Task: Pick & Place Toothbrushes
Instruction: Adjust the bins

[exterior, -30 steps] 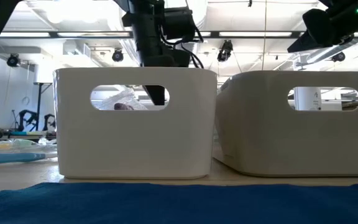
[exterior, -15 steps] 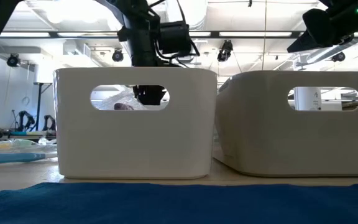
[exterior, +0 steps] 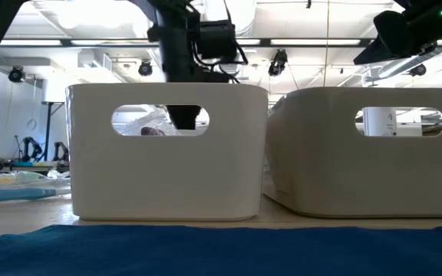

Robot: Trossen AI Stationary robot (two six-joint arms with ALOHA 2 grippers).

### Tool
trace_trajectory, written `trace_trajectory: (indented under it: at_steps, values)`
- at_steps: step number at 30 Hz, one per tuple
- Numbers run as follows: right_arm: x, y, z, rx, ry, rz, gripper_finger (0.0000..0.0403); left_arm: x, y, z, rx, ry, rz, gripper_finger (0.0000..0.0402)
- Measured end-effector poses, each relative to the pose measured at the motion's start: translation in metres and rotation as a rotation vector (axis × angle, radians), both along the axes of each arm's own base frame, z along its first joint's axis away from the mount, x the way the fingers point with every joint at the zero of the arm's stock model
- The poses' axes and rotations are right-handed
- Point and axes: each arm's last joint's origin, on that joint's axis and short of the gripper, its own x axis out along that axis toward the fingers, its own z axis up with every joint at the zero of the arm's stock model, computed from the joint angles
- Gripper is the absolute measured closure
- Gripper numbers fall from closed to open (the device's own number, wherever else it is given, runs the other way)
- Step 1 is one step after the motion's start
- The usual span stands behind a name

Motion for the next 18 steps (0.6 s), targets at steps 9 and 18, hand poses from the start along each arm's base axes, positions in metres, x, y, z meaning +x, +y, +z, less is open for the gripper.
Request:
trace_trajectory:
  at_steps: [9, 18]
  values:
    - [0.002, 0.001, 0.002, 0.021, -0.038, 0.0, 0.0277, -0.008, 0.004, 0.025, 0.108, 0.027, 0.056, 0.0179]
    - [0.01, -0.022, -0.019, 0.216, -0.002, -0.067, 0.0374, -0.026, 0.032, 0.017, 0.22, 0.094, 0.197, 0.019]
